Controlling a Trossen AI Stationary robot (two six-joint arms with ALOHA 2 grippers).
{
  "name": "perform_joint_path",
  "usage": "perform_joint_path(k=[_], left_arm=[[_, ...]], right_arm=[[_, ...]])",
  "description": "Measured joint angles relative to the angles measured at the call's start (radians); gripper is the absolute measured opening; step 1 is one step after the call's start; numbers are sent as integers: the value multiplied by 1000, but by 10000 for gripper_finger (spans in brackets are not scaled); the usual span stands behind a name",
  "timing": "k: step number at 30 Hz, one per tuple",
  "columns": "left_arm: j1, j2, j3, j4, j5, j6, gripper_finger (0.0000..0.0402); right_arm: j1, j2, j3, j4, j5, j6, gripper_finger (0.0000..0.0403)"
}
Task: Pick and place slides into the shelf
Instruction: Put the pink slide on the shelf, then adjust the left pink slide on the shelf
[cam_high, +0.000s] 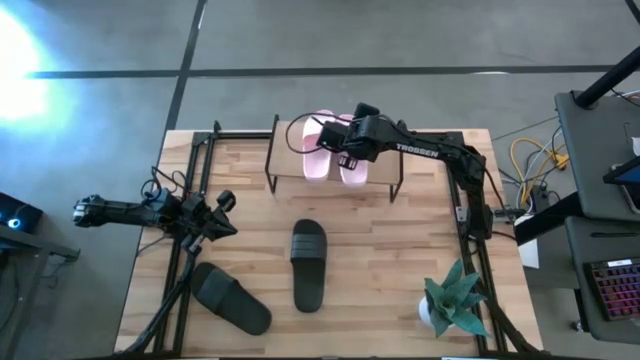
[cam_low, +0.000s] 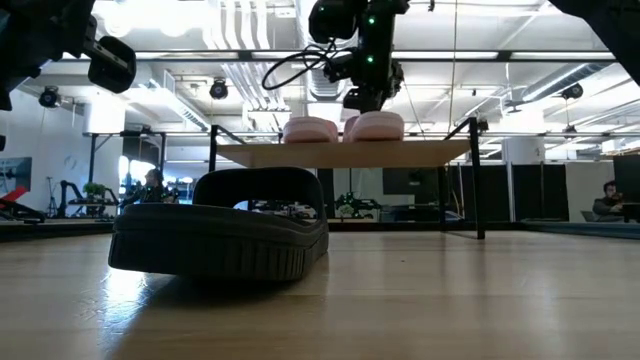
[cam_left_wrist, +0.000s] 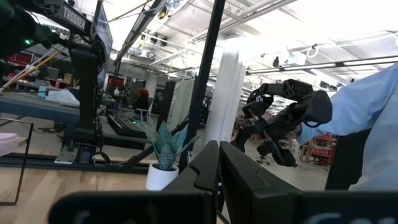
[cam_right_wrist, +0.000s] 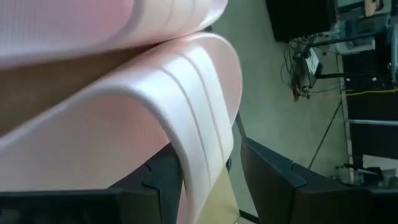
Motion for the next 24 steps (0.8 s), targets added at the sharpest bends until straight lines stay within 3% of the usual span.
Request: perform_joint_path(k=[14, 24], left_arm=[[0, 0, 0, 0, 0, 0, 0], [0, 0, 0, 0, 0, 0, 0]], right_arm=[[2, -1, 0, -4, 25, 68, 142], [13, -4, 0, -89, -53, 67, 160]])
